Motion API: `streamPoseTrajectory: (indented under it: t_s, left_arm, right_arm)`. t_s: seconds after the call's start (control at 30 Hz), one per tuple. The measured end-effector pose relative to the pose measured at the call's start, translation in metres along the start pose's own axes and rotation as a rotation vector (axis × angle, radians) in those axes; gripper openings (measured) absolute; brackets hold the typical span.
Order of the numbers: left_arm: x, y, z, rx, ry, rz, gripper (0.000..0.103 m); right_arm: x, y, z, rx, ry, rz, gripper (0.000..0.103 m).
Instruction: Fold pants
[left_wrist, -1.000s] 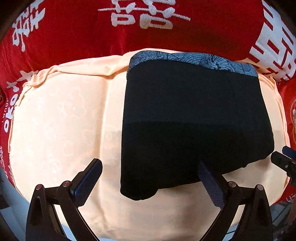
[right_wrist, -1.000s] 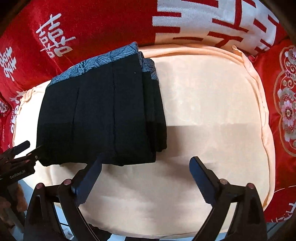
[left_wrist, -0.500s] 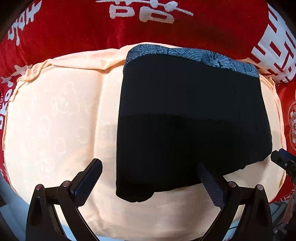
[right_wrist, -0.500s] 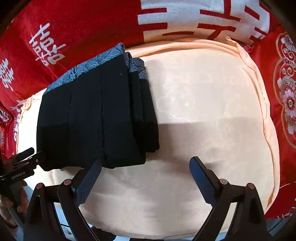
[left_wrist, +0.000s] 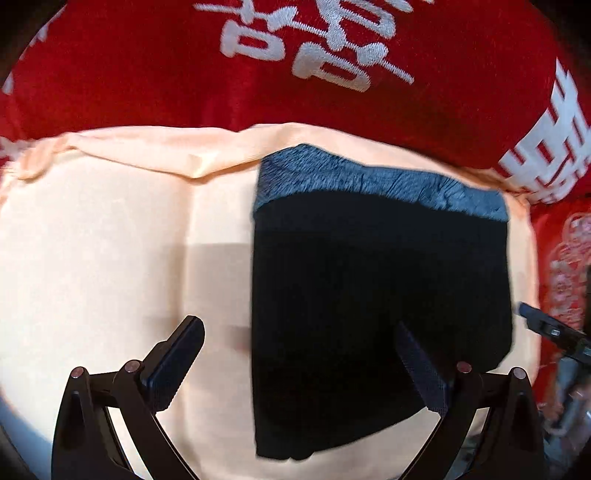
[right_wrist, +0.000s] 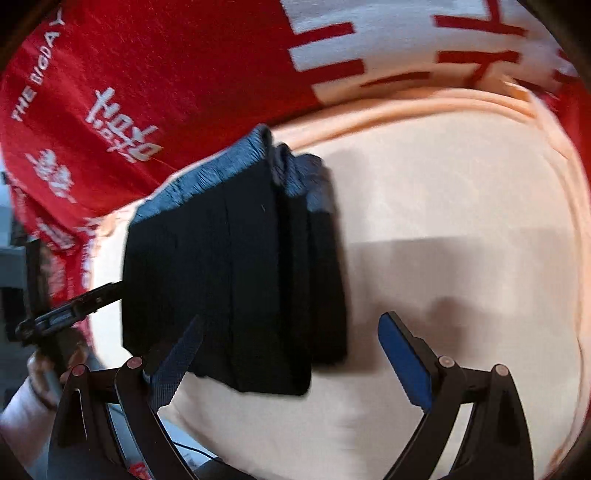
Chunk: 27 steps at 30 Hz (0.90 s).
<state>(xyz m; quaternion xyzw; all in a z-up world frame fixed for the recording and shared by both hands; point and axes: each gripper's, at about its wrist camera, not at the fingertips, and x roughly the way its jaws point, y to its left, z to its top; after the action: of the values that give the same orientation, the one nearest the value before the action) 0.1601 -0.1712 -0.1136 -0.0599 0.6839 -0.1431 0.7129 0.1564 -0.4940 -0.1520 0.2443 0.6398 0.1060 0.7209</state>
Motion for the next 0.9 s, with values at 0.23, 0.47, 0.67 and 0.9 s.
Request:
streamPoseTrajectory:
  t_s: [0.23, 0.47, 0.67, 0.9]
  left_arm:
    - [0.027, 0.02, 0.017, 0.043, 0.037, -0.123, 0.102]
    - [0.052, 0.018, 0.021, 0.051, 0.045, -0.225, 0.102]
    - [0.064, 0.014, 0.022, 0.008, 0.059, -0.229, 0.102]
    - [0.032, -0.005, 0.011, 0.033, -0.018, -0.185, 0.065]
  right_arm:
    - [0.042, -0.028, 0.029, 0.012, 0.095, 0.2, 0.097]
    - [0.063, -0.028, 0.04, -0.018, 0.101, 0.33, 0.097]
    - [0.077, -0.007, 0.048, -0.009, 0.126, 0.258, 0.093]
    - [0.056, -0.004, 0.045, 0.038, 0.115, 0.256, 0.047]
